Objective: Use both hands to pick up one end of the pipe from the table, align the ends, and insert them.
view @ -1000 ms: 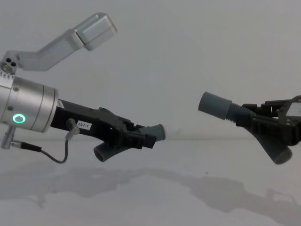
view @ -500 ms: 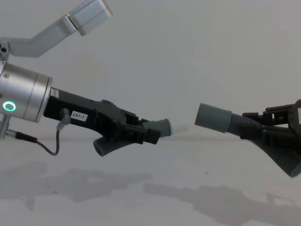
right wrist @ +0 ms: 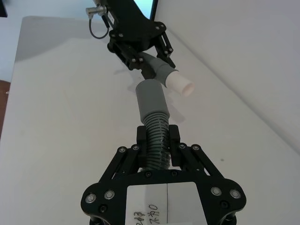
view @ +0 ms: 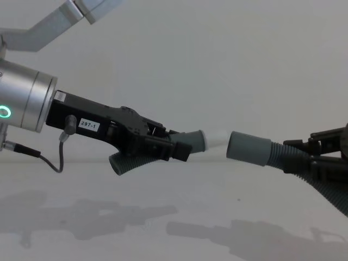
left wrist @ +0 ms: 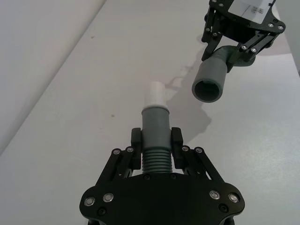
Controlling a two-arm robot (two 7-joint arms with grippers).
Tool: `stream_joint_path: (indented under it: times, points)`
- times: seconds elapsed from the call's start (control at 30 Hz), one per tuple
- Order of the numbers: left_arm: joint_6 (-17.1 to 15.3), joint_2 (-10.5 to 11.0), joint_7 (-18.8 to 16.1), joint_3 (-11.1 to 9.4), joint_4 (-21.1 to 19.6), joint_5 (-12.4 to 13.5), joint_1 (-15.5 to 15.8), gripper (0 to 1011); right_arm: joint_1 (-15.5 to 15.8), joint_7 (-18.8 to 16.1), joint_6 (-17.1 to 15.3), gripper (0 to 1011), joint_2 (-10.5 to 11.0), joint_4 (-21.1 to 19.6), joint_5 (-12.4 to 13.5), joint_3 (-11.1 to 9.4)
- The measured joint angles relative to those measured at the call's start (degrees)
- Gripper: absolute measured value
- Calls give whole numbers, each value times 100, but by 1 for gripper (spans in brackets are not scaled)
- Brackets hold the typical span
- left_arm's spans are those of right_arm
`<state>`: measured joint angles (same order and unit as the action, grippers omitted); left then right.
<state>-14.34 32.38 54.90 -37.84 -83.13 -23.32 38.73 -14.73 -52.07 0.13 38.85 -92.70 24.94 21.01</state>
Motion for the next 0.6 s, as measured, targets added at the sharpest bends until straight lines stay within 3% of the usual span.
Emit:
stream_joint_path:
  times: [0.6]
  points:
    - [-42,114,5,-39,-142,-135,-32,364,-15,2,-118,262,139,-54,36,97]
